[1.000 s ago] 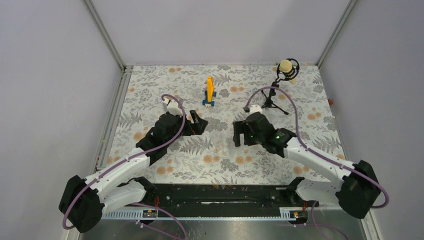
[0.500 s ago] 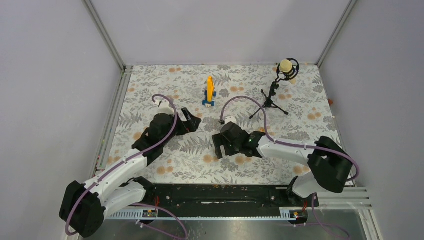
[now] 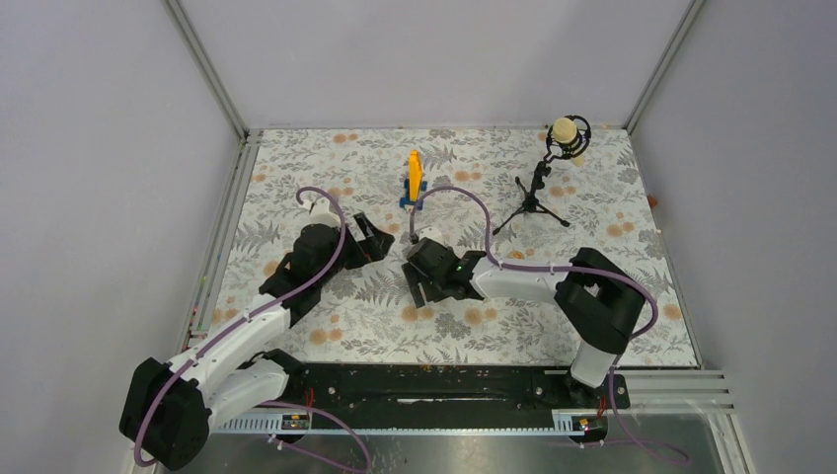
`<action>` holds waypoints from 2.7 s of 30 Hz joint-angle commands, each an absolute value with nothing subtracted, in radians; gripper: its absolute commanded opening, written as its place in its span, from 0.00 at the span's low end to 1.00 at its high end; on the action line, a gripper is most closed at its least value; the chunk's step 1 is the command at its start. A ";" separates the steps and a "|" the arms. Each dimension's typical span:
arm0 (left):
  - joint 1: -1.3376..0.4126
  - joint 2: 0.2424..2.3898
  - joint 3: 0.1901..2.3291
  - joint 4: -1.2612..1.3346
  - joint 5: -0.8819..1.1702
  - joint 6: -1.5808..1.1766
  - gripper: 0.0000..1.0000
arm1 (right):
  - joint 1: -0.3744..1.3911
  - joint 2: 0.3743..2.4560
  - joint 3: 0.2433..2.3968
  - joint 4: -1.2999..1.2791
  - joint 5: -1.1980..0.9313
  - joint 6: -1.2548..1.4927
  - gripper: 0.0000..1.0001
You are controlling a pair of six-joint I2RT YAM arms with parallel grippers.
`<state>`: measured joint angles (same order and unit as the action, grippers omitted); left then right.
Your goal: Sort the pills into containers
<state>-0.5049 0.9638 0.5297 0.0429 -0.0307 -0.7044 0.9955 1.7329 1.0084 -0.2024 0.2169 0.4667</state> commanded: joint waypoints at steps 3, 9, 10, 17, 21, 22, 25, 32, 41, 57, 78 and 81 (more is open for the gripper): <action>-0.489 0.949 0.523 0.057 -0.005 -0.699 0.98 | 1.006 1.784 1.081 -0.267 0.304 0.431 0.73; -0.484 0.948 0.509 0.067 -0.005 -0.707 0.98 | 1.006 1.798 1.077 -0.264 0.309 0.433 0.63; -0.485 0.949 0.505 0.070 -0.005 -0.713 0.98 | 1.006 1.797 1.072 -0.259 0.309 0.434 0.62; -0.484 0.958 0.433 0.163 0.096 -0.776 0.98 | 1.006 1.789 1.044 -0.202 0.302 0.429 0.57; -0.485 0.969 0.386 0.221 0.134 -0.817 0.98 | 1.006 1.790 1.034 -0.183 0.295 0.431 0.50; -0.485 0.975 0.375 0.236 0.144 -0.829 0.98 | 1.006 1.786 1.032 -0.183 0.300 0.435 0.46; -0.485 1.001 0.340 0.293 0.179 -0.865 0.98 | 1.006 1.758 1.023 -0.186 0.306 0.443 0.40; -0.485 1.075 0.275 0.497 0.262 -0.991 0.96 | 1.007 1.628 0.996 -0.216 0.281 0.424 0.38; -0.485 1.150 0.303 0.682 0.343 -1.133 0.89 | 1.004 1.452 1.018 -0.311 0.223 0.417 0.38; -0.538 1.278 0.324 0.883 0.393 -1.186 0.72 | 1.005 1.416 1.129 -0.444 0.130 0.408 0.38; -0.554 1.422 0.324 1.065 0.460 -1.265 0.43 | 1.004 1.432 1.132 -0.427 0.079 0.395 0.38; -0.554 1.435 0.321 1.083 0.460 -1.271 0.43 | 1.005 1.434 1.130 -0.427 0.069 0.389 0.38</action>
<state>-0.5510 1.4193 0.2970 0.9806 0.4377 -1.2621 0.9974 1.4525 1.0931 -0.4355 0.0917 0.4103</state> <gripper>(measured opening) 0.427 0.514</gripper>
